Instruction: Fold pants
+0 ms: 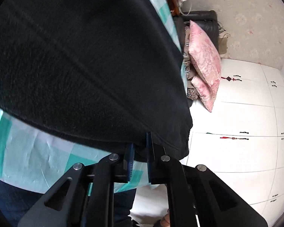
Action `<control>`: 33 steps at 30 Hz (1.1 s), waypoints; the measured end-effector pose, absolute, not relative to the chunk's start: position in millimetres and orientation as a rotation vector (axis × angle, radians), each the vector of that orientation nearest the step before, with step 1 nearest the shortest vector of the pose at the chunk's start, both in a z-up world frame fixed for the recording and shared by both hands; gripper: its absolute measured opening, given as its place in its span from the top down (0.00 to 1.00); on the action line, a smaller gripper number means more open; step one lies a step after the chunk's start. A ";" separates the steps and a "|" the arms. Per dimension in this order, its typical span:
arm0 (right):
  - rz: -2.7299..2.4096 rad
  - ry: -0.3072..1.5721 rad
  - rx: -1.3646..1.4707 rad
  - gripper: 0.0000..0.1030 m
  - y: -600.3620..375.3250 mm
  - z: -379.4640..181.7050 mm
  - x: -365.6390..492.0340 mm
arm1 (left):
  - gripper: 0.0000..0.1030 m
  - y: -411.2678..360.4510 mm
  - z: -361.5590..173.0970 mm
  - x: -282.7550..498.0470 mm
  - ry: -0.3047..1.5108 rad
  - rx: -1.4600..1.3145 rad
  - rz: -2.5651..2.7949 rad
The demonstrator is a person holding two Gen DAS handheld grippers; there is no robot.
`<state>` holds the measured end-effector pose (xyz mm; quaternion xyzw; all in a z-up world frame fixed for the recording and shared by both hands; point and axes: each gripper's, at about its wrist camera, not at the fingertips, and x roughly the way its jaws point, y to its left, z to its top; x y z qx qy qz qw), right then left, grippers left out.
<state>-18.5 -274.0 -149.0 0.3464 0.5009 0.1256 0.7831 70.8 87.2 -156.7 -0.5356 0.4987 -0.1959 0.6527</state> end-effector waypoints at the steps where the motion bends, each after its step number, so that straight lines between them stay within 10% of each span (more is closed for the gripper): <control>1: 0.278 1.077 0.770 0.46 -276.1 -150.2 -19.6 | 0.97 87.9 -154.6 69.2 1.127 -1.211 -0.441; 24: 0.437 1.147 1.013 0.47 -225.4 -171.5 16.0 | 0.99 85.7 -117.0 65.9 1.035 -1.164 -0.497; 29: 0.395 1.094 0.957 0.88 -231.0 -165.5 17.5 | 0.99 85.7 -120.4 63.3 1.046 -1.158 -0.495; 33: 0.365 1.108 0.861 0.94 -227.2 -160.6 15.2 | 0.99 82.3 -135.2 58.1 1.097 -1.127 -0.469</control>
